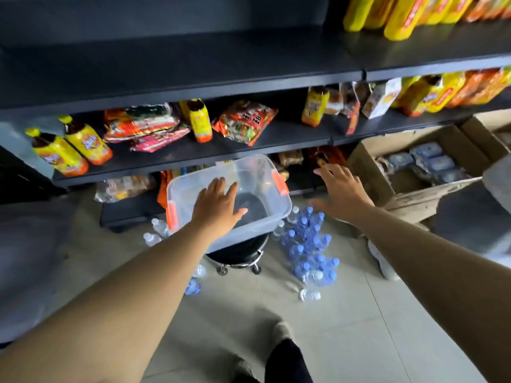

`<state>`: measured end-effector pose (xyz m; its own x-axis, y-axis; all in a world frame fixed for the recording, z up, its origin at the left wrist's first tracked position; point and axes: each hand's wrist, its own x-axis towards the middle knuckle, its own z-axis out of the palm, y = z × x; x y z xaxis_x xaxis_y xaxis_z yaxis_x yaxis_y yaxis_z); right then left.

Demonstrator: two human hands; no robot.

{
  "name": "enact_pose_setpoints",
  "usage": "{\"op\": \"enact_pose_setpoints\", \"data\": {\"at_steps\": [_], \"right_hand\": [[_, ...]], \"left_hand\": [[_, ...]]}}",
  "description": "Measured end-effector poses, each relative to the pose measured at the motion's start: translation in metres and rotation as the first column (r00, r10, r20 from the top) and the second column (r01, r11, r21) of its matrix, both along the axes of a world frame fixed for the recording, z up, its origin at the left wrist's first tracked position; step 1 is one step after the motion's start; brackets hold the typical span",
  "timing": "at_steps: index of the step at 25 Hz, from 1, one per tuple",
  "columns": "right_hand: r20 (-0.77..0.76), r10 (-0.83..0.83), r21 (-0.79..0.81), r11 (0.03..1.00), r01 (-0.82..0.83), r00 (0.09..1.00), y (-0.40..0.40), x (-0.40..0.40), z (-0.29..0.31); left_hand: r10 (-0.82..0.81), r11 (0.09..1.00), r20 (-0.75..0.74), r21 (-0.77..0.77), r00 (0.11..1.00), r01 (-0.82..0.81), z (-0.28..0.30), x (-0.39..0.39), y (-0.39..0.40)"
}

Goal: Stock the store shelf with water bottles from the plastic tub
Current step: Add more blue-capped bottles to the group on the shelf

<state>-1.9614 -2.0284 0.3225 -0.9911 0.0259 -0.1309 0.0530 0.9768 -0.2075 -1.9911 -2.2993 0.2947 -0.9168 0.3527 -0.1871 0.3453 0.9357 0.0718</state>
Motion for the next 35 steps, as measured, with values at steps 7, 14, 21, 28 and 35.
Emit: {"op": "enact_pose_setpoints", "data": {"at_steps": [7, 14, 21, 28, 35], "right_hand": [[0.141, -0.073, -0.023, 0.997, 0.077, 0.987, 0.092, 0.080, -0.108], [0.203, -0.078, -0.170, 0.979, 0.114, 0.976, 0.180, 0.099, -0.220], [0.308, -0.244, -0.420, 0.832, 0.362, 0.919, 0.225, 0.116, -0.397], [0.344, -0.322, -0.660, 0.585, 0.471, 0.882, 0.227, 0.138, -0.628], [0.177, -0.338, -0.757, 0.553, 0.347, 0.924, 0.223, 0.139, -0.749]], "left_hand": [[-0.069, 0.992, 0.080, 0.113, 0.994, 0.060, -0.105, 0.063, 0.088], [0.125, 0.975, 0.243, 0.149, 0.962, -0.164, -0.236, 0.101, 0.183], [0.296, 0.857, 0.493, 0.242, 0.818, -0.456, -0.410, 0.109, 0.235], [0.290, 0.666, 0.637, 0.402, 0.715, -0.628, -0.615, 0.083, 0.246], [-0.039, 0.555, 0.616, 0.668, 0.787, -0.496, -0.738, 0.052, 0.263]]}}
